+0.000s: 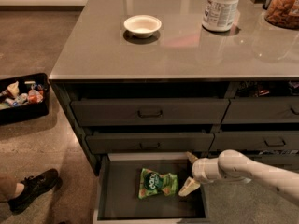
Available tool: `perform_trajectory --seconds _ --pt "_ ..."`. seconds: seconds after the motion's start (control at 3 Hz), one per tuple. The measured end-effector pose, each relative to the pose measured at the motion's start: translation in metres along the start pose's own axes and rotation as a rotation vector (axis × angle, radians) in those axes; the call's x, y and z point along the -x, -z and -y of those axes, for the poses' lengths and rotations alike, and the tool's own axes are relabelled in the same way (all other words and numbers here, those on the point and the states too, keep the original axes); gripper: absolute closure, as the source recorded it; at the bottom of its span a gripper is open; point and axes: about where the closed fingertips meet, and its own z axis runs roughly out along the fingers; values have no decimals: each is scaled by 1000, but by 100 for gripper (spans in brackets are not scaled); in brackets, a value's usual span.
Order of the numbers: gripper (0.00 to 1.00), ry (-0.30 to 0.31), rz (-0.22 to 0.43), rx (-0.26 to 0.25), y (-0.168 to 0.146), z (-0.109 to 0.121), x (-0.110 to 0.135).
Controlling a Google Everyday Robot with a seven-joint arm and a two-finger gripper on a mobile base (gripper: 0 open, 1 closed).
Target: Pick green rice chip bag from bottom drawer and place on counter
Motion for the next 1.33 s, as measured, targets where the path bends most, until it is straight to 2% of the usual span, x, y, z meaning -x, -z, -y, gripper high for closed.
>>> perform_trajectory --seconds 0.33,0.67,1.0,1.33 --pt "0 -6 63 96 -74 -4 -16" --pt "0 -14 109 230 -149 -32 -34" --pt "0 -38 173 302 -213 -65 -52" --pt "0 -46 233 301 -253 -81 -52"
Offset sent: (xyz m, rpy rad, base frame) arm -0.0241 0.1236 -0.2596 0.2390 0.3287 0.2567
